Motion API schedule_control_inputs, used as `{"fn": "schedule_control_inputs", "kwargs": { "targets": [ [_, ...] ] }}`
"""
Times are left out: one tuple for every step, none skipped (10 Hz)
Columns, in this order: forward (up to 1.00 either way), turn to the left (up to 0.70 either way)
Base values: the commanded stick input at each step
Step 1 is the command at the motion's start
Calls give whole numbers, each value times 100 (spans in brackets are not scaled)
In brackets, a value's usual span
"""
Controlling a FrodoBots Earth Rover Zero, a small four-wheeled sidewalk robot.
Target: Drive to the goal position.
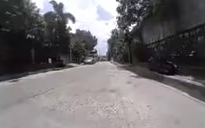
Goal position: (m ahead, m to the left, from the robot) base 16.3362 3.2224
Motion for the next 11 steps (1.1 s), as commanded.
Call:
{"fn": "schedule_control_inputs", "kwargs": {
  "targets": [
    [100,-39],
    [100,-22],
    [100,-1],
    [100,0],
    [100,0],
    [100,0],
    [100,0],
    [100,0],
    [100,0],
    [100,-2],
    [100,-3]
  ]
}}
